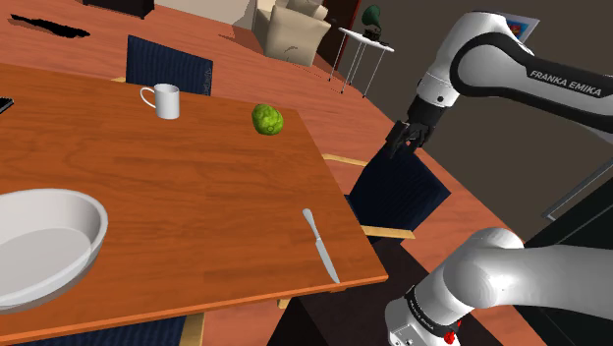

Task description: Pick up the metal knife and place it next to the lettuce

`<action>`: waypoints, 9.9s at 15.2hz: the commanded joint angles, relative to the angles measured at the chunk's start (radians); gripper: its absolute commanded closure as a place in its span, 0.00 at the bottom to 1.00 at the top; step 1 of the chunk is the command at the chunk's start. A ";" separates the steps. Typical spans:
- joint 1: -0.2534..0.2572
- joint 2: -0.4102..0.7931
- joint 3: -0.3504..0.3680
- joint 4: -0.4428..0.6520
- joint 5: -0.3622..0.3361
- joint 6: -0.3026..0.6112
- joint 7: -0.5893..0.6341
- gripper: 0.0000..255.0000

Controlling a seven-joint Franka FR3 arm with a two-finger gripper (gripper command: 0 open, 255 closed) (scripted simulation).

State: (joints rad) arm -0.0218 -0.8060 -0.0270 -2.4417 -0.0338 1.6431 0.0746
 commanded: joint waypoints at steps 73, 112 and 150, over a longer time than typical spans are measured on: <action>0.108 0.176 0.559 -0.038 0.213 0.135 0.685 1.00; -0.135 1.034 0.405 0.877 -0.212 0.040 0.480 1.00; -0.136 1.137 0.383 0.600 -0.279 0.404 0.569 1.00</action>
State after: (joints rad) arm -0.1578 0.3313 0.3560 -1.8422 -0.3129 2.0467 0.6435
